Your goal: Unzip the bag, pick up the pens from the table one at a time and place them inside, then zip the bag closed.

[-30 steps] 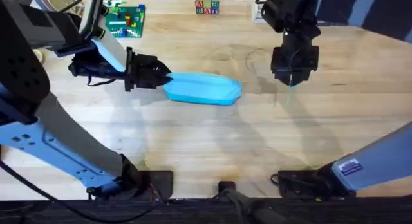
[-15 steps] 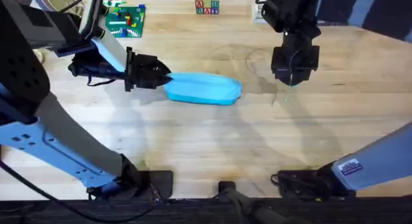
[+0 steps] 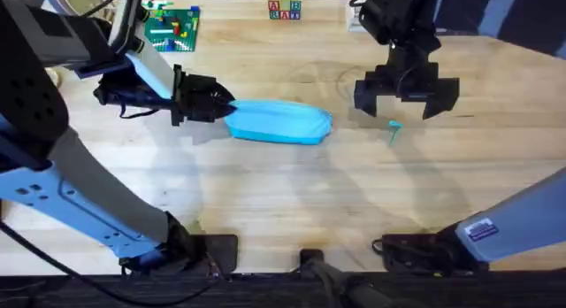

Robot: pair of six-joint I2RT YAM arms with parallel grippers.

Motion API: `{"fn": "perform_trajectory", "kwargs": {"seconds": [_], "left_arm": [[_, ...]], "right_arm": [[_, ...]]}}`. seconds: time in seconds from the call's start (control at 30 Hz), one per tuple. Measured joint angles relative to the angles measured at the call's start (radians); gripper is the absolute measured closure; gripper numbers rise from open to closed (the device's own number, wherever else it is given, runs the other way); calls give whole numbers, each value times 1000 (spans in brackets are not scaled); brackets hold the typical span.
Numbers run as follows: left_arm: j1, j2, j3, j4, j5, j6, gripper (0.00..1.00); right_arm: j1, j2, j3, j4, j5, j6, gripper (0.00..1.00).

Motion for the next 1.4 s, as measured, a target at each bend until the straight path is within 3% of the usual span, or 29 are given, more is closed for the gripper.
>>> {"fn": "perform_trajectory", "kwargs": {"seconds": [0.2,0.47,0.8,1.03,1.07,1.1,1.27,1.4], "left_arm": [[0,0,0,0,0,0,959],[0,0,0,0,0,0,959],[0,0,0,0,0,0,959],[0,0,0,0,0,0,958],[0,0,0,1,0,0,927],[0,0,0,0,1,0,818],[6,0,0,1,2,0,62],[7,0,0,5,3,0,8]], "right_arm": [[0,-48,-1,11,-31,0,6],[12,-251,-1,13,-64,-21,5],[126,-454,-1,23,-153,-171,5],[182,-512,-1,24,-266,-271,5],[185,-515,-1,24,-284,-284,5],[187,-515,-1,24,-297,-292,5],[187,-515,-1,24,-346,-323,5],[187,-515,-1,24,-362,-341,5]]}}
